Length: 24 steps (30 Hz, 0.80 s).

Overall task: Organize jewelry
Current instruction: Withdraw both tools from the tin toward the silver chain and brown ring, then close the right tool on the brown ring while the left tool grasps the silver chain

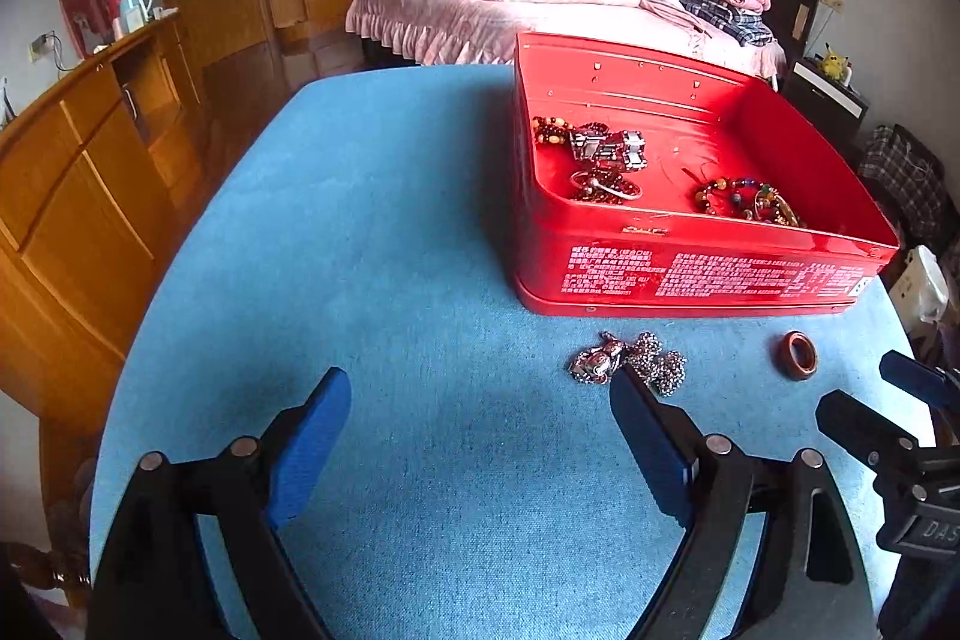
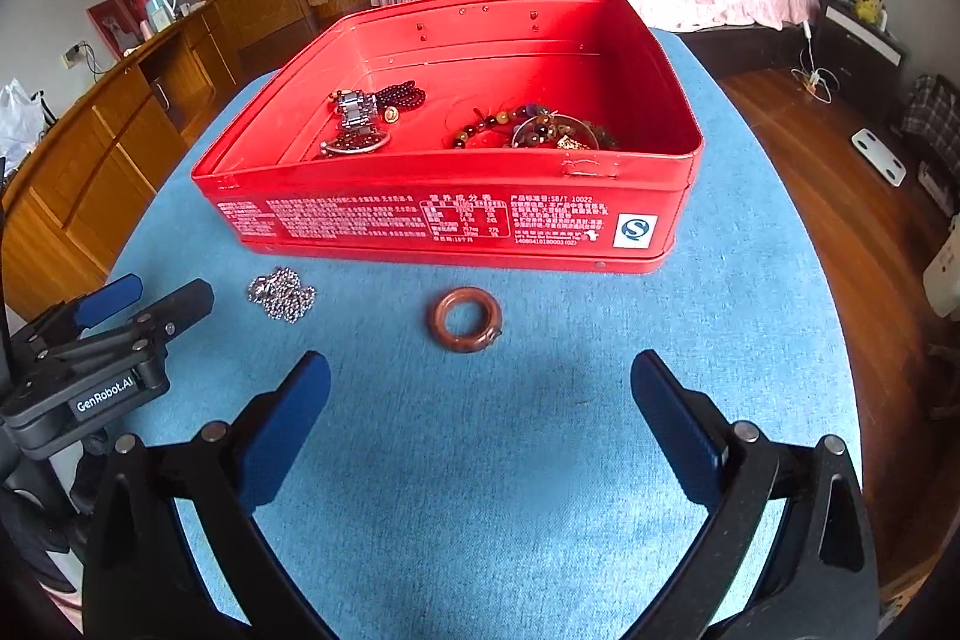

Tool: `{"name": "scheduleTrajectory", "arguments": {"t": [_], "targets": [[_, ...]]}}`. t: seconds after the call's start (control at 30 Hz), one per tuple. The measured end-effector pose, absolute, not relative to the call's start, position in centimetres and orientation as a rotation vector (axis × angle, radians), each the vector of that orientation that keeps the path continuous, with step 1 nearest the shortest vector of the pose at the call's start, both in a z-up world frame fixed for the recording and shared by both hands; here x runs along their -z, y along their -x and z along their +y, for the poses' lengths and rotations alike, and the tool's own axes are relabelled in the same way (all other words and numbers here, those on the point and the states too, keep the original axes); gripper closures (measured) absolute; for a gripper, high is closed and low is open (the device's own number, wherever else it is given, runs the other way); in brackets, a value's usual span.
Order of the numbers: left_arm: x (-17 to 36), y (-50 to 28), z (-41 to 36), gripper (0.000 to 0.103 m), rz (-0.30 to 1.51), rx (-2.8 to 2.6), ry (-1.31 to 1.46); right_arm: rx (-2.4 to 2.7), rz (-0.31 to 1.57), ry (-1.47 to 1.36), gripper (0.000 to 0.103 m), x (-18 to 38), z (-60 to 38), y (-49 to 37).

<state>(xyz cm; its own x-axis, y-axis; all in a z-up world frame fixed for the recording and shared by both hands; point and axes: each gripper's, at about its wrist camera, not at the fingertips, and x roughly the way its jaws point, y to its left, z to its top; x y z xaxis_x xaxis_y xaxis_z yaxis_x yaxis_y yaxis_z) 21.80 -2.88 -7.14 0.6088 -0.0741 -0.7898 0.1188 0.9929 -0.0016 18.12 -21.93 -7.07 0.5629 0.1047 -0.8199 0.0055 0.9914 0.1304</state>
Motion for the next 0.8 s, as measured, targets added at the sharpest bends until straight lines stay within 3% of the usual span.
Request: {"name": "scheduleTrajectory", "arguments": {"t": [0.1, 0.2, 0.5, 0.8], "targets": [[7.5, -22.1, -2.8, 0.016, 0.916, 0.111, -0.048, -0.059, 0.971, -0.121, 0.010, 7.2, -22.0, -18.3], [7.8, -22.4, -3.1, 0.016, 0.923, 0.115, -0.052, -0.069, 0.987, -0.127, 0.026, 7.5, -22.2, -18.8], [8.3, -22.9, -3.3, 0.016, 0.929, 0.117, -0.054, -0.068, 1.001, -0.108, 0.035, 8.4, -21.7, -19.7], [8.9, -23.3, -3.7, 0.016, 0.940, 0.127, -0.054, -0.030, 0.992, -0.037, 0.060, 8.8, -21.1, -20.0]]}}
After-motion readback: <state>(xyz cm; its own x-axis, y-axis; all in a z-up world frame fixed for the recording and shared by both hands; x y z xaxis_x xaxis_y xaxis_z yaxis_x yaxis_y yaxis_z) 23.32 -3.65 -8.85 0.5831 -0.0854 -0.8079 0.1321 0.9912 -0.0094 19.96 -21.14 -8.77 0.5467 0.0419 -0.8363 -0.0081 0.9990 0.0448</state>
